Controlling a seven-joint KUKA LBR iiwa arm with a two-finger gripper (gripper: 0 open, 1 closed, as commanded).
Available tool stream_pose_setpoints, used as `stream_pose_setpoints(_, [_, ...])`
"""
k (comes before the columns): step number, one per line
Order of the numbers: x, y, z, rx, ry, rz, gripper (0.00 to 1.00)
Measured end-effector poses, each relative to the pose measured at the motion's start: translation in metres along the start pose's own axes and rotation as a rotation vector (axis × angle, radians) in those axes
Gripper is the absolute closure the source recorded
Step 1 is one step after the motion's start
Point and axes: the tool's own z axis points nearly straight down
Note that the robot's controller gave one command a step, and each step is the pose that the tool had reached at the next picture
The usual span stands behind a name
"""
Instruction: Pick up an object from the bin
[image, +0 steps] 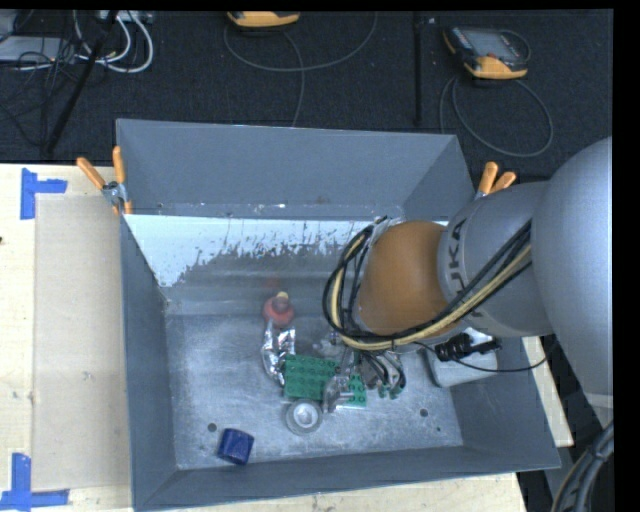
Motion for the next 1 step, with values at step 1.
stream_pose_setpoints(1, [-0.0193,-0.0024,-0.1263,0.001,0.013,0.015,1.00])
